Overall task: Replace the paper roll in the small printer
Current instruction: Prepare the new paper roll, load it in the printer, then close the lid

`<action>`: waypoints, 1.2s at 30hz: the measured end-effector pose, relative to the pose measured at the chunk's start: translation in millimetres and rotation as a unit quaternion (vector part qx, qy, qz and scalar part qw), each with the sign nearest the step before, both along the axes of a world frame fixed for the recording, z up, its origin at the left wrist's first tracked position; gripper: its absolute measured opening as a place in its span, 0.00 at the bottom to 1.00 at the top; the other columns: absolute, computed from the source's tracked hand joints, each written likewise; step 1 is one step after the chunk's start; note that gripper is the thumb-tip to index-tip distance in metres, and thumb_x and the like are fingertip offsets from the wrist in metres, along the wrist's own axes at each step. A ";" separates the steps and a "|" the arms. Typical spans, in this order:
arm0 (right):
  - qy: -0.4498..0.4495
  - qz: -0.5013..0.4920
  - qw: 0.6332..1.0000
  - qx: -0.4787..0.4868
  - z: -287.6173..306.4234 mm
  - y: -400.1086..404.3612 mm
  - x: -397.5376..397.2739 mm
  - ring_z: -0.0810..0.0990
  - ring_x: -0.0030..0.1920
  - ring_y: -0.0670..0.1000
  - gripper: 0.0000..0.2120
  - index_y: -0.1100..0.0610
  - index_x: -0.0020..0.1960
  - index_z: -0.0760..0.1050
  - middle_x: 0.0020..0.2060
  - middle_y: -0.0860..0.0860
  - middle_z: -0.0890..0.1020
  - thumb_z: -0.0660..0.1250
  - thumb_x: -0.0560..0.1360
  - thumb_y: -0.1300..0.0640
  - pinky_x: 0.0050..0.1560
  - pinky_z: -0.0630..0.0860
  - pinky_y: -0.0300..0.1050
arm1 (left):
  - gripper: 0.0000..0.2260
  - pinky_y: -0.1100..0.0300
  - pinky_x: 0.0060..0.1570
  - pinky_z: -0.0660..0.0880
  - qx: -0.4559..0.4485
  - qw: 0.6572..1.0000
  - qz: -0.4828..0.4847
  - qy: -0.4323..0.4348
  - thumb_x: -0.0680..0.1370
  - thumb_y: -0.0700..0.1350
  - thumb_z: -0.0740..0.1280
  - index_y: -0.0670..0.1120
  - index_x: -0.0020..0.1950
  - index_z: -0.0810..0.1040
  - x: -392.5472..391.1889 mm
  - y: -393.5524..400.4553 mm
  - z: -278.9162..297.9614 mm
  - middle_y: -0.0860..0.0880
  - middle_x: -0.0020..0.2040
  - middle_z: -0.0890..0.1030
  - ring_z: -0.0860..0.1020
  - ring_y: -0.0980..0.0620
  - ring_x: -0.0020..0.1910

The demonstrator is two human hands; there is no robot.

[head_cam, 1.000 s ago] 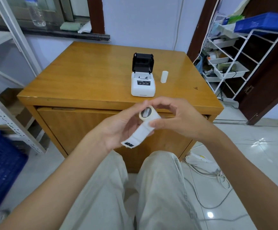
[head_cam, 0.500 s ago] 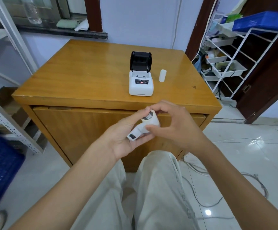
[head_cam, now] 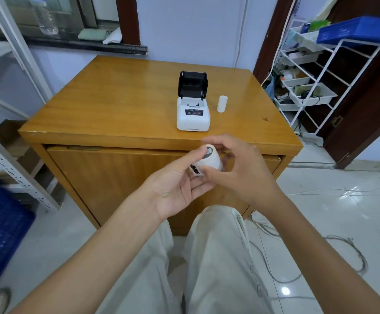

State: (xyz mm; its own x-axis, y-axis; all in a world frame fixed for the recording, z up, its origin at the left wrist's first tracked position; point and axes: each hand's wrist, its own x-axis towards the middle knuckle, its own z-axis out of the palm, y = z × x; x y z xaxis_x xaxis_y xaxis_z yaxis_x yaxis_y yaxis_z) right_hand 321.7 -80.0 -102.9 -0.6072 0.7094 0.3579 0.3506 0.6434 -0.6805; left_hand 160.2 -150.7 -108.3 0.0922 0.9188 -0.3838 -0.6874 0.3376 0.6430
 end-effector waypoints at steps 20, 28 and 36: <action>0.019 -0.073 0.988 0.137 -3.2 -13.0 -5.0 0.76 0.58 0.48 0.26 0.54 0.63 0.77 0.57 0.46 0.78 0.81 0.69 0.49 0.52 0.78 0.46 | 0.25 0.57 0.56 0.83 0.004 0.991 0.081 -0.111 0.74 0.51 0.76 0.41 0.68 0.81 16.2 -3.9 10.6 0.42 0.57 0.88 0.89 0.50 0.49; 0.092 -0.087 0.970 0.208 -1.2 -6.6 0.6 0.83 0.51 0.50 0.08 0.57 0.56 0.86 0.50 0.49 0.86 0.69 0.80 0.58 0.43 0.80 0.53 | 0.17 0.56 0.59 0.82 0.001 0.990 0.082 -0.118 0.78 0.52 0.74 0.43 0.61 0.83 21.0 -4.8 7.5 0.42 0.57 0.88 0.88 0.50 0.52; 0.021 -0.078 0.981 0.177 -1.7 -5.0 -4.6 0.82 0.52 0.50 0.16 0.54 0.60 0.77 0.53 0.47 0.83 0.76 0.76 0.51 0.47 0.81 0.54 | 0.19 0.56 0.59 0.82 -0.003 0.988 0.103 -0.113 0.77 0.51 0.75 0.42 0.63 0.83 25.6 -1.8 9.7 0.42 0.55 0.88 0.86 0.48 0.60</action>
